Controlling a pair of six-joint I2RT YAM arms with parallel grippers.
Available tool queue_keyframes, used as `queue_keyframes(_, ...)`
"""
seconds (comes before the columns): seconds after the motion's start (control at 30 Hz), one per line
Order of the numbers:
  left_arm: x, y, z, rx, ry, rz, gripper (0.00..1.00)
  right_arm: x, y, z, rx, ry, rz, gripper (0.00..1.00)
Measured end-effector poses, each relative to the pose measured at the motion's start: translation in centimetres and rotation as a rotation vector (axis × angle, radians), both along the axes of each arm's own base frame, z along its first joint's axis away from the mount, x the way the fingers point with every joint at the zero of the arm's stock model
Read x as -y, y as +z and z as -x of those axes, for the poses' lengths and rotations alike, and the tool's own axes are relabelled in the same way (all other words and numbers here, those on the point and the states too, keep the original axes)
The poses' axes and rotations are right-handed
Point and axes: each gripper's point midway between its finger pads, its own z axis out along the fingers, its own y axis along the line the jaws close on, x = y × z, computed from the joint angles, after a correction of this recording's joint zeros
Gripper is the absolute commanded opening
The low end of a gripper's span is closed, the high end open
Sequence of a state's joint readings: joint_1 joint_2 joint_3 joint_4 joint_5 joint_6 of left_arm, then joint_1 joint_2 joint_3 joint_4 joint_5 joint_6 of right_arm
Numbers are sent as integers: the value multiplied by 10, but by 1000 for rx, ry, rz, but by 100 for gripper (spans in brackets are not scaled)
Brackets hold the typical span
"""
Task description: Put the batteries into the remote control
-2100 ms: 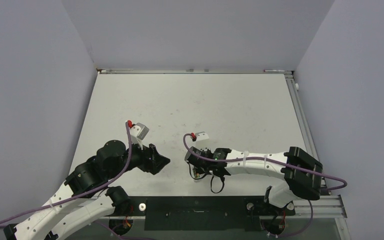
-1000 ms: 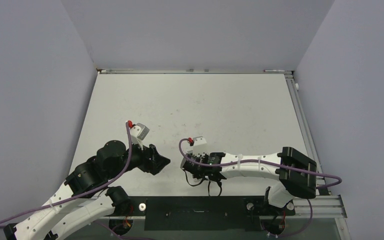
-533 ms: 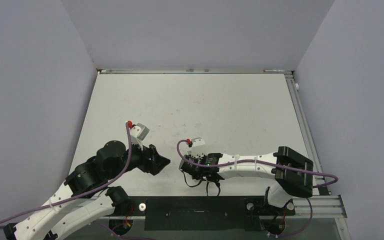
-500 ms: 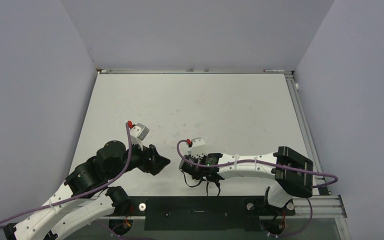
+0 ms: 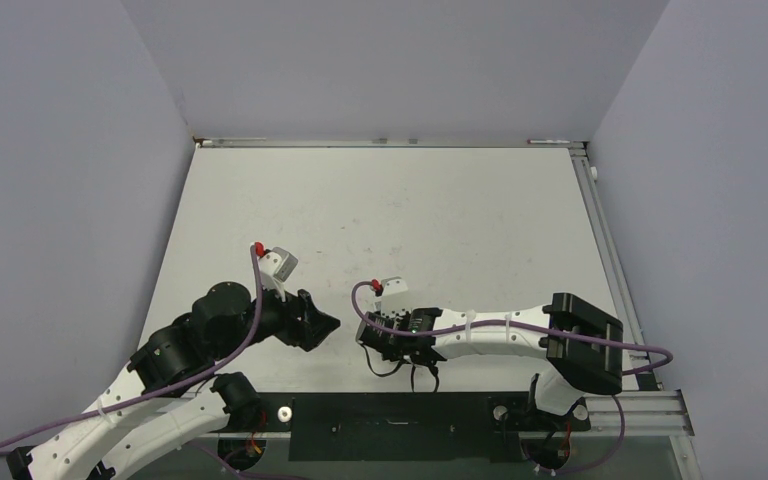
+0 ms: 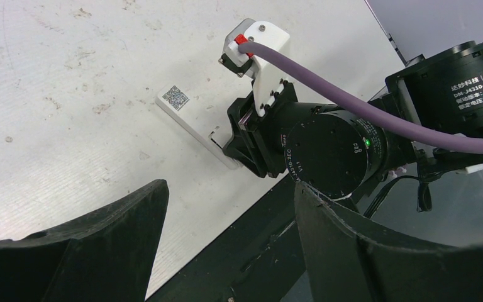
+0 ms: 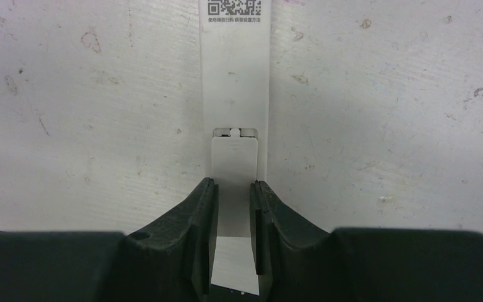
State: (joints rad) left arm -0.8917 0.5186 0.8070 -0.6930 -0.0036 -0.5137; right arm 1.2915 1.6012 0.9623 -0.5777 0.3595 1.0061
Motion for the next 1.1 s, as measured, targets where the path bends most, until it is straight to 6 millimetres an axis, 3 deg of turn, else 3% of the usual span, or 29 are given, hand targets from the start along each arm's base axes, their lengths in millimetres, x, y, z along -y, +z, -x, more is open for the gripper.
queue_keyframes(0.63, 0, 1, 1, 3, -2, 2, 71, -1, 0, 0, 0, -4, -3, 28)
queue_keyframes(1.1, 0, 1, 1, 4, -1, 2, 71, -2, -1, 0, -1, -4, 0, 31)
